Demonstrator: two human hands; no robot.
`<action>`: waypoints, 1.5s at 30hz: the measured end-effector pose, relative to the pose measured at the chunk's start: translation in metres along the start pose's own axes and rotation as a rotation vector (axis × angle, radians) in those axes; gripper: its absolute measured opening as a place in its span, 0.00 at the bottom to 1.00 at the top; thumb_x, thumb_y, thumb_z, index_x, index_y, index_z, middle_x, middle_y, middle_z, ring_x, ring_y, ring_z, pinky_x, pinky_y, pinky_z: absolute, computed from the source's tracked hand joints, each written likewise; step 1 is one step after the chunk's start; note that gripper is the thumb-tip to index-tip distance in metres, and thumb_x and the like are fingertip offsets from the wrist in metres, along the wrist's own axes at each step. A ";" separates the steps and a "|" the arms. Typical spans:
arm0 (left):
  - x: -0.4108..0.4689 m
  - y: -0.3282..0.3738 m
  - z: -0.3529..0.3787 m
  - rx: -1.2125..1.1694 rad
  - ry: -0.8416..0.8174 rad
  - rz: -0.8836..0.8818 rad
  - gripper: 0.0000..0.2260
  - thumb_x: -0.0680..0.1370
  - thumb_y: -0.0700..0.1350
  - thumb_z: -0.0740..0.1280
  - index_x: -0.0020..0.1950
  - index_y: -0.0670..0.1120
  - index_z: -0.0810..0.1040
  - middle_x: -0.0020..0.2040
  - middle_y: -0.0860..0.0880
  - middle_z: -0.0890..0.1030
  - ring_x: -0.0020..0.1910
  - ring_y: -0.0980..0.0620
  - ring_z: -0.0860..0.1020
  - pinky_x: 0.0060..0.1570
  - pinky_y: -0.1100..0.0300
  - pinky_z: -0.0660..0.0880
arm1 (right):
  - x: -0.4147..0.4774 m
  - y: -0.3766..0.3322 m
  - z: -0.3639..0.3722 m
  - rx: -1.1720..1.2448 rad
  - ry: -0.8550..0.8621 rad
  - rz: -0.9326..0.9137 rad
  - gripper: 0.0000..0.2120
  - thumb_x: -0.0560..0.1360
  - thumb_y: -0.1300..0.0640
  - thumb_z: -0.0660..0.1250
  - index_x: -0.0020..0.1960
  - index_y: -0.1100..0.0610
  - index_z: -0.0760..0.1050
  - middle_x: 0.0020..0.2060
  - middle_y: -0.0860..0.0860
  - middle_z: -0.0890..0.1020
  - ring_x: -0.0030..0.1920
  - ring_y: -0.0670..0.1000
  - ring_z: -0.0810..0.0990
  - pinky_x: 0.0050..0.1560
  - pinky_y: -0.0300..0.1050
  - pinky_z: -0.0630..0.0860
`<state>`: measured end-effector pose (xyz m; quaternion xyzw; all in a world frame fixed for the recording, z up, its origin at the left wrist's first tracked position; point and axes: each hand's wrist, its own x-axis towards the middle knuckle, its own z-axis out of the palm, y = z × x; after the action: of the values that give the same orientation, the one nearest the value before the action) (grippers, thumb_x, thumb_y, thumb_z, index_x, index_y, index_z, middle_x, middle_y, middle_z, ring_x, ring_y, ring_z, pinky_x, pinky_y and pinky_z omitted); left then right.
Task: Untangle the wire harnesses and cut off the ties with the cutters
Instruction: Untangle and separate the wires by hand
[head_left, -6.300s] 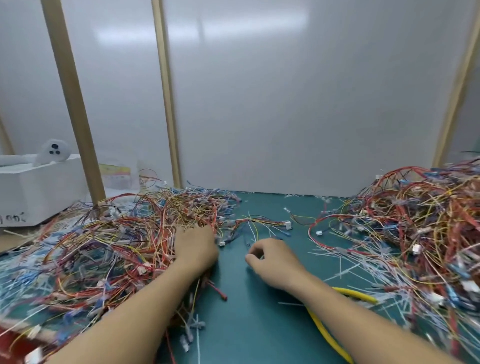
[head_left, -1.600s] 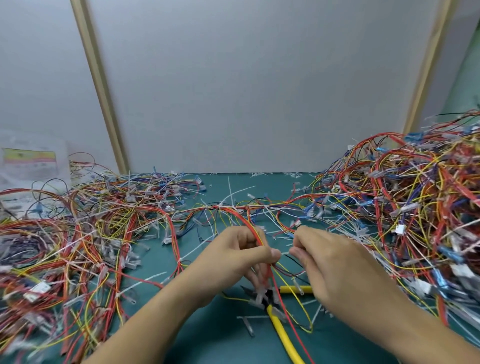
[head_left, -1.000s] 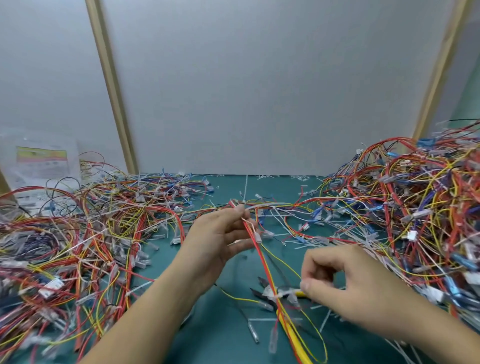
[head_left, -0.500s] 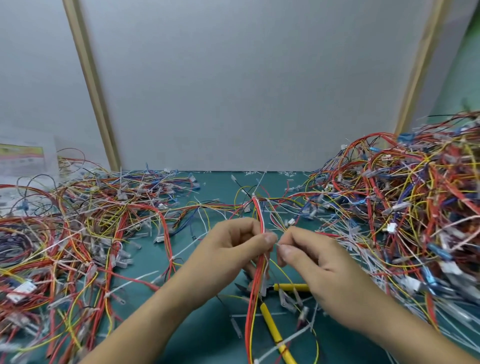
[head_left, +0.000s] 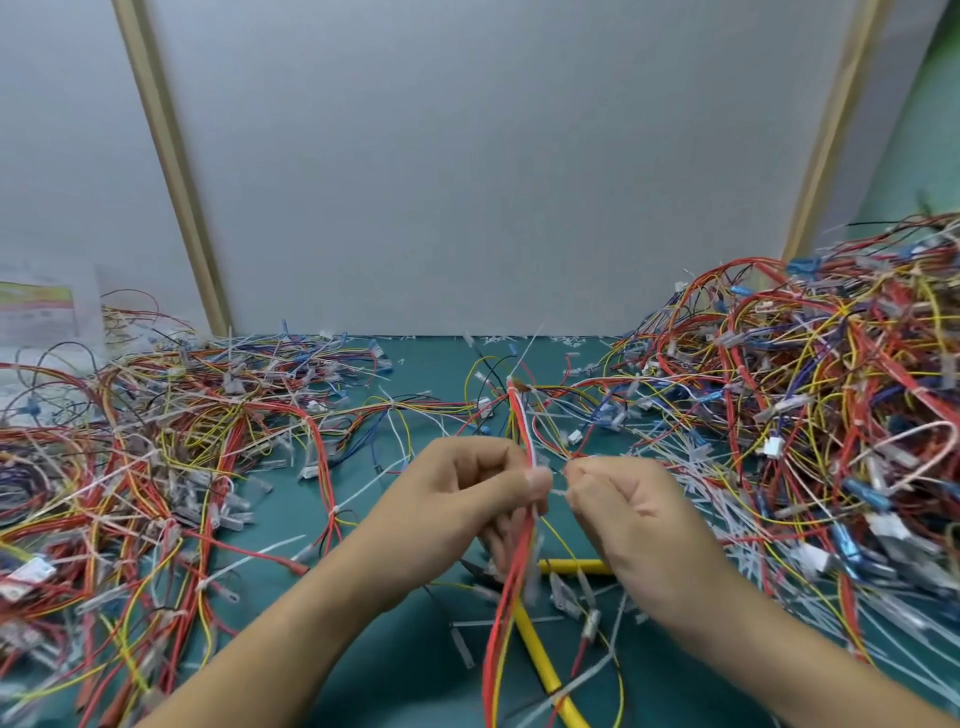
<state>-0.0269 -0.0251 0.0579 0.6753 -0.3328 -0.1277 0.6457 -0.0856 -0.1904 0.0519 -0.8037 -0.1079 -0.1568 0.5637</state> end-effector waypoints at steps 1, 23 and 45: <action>0.000 0.001 -0.002 -0.002 0.063 0.013 0.19 0.77 0.53 0.66 0.31 0.43 0.75 0.26 0.41 0.75 0.23 0.47 0.74 0.27 0.61 0.72 | 0.000 -0.001 -0.004 0.033 0.017 0.014 0.17 0.67 0.48 0.60 0.27 0.55 0.57 0.24 0.45 0.59 0.26 0.45 0.56 0.27 0.39 0.55; 0.011 -0.013 -0.012 -0.165 0.265 -0.379 0.13 0.79 0.44 0.67 0.53 0.33 0.81 0.33 0.50 0.77 0.27 0.56 0.73 0.30 0.63 0.66 | -0.014 -0.015 -0.002 -0.034 -0.573 -0.061 0.13 0.73 0.56 0.60 0.30 0.53 0.65 0.27 0.52 0.62 0.29 0.49 0.61 0.31 0.46 0.60; 0.005 -0.006 0.002 -0.361 0.163 -0.237 0.06 0.80 0.37 0.63 0.52 0.37 0.78 0.35 0.43 0.80 0.30 0.49 0.80 0.33 0.60 0.79 | -0.004 0.001 -0.006 -0.187 -0.090 -0.027 0.08 0.79 0.48 0.66 0.43 0.50 0.78 0.32 0.51 0.79 0.31 0.50 0.74 0.35 0.48 0.73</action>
<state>-0.0226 -0.0306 0.0534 0.5911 -0.1696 -0.2050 0.7615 -0.0902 -0.1964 0.0516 -0.8576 -0.1288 -0.1374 0.4785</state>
